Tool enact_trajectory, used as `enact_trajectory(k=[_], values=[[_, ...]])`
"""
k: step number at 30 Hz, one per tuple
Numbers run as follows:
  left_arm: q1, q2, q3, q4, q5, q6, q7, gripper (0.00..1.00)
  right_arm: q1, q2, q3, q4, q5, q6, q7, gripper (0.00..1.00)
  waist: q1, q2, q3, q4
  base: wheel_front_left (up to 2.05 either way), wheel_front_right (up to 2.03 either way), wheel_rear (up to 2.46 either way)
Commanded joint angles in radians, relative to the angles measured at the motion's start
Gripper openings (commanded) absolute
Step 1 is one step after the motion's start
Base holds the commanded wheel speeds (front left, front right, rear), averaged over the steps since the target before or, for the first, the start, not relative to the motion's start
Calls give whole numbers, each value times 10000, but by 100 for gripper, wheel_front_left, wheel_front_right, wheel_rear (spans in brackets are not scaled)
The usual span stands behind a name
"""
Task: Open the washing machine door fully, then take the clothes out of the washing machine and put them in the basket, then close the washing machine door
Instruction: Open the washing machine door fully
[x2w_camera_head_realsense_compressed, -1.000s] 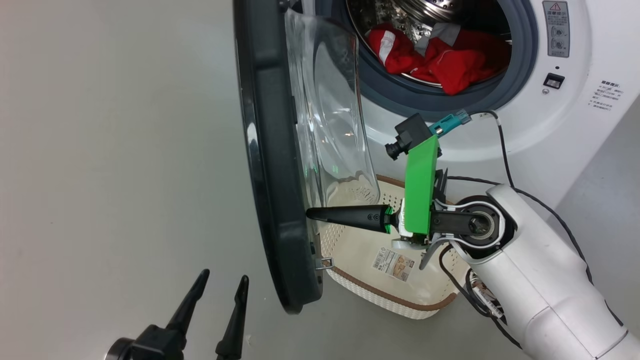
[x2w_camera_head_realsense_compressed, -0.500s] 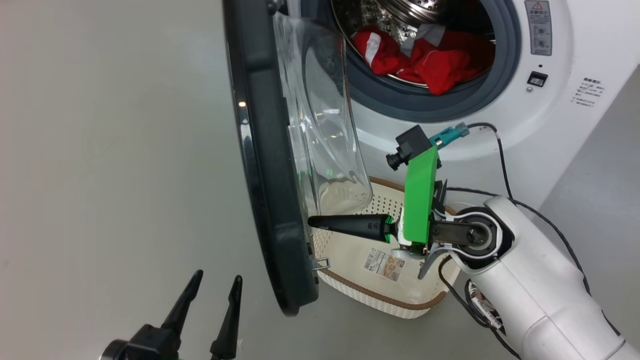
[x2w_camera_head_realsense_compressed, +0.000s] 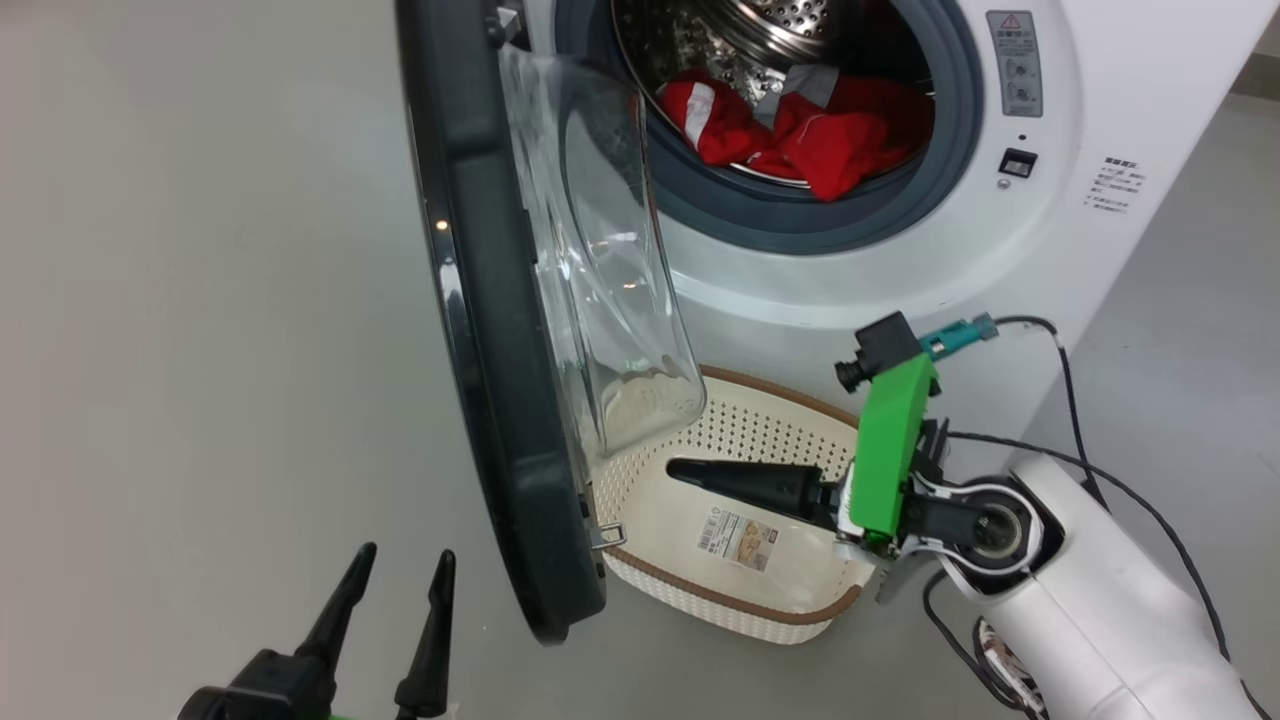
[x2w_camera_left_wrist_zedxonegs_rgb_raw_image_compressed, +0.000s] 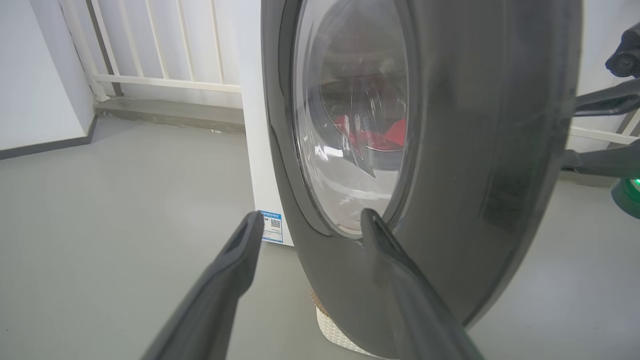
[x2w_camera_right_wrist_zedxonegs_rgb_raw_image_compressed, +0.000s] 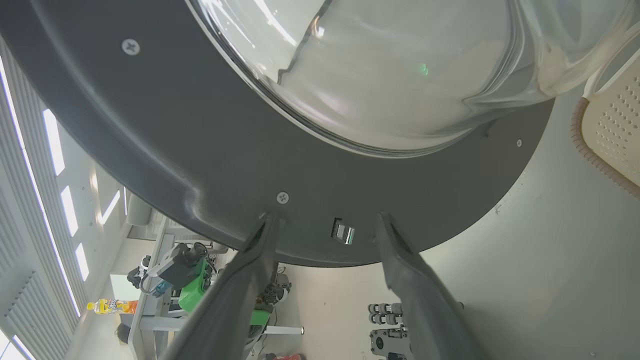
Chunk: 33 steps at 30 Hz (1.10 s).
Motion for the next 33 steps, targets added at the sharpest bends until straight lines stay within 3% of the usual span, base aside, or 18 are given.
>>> enact_trajectory(k=[1, 20, 26, 33], values=[[-176, 87, 397, -175, 119, -18, -92, 100, 181, -38, -13, -313, -156, 75, -195, 100, 0, 0, -93, -109, 0, 0, 0], [55, 87, 938, -118, 218, -93, -92, 100, 2168, -1262, -181, -253, -768, 75, -1929, 100, 0, 0, -273, -746, 0, 0, 0], [129, 87, 1027, -103, 217, -102, -92, 100, 2501, -1685, 127, -29, -1500, 75, -2994, 100, 0, 0, -315, -922, 0, 0, 0], [218, 87, 1115, -82, 194, -92, -92, 100, 2711, -2204, 606, 149, -2511, 75, -5151, 100, 0, 0, -371, -1069, 0, 0, 0]])
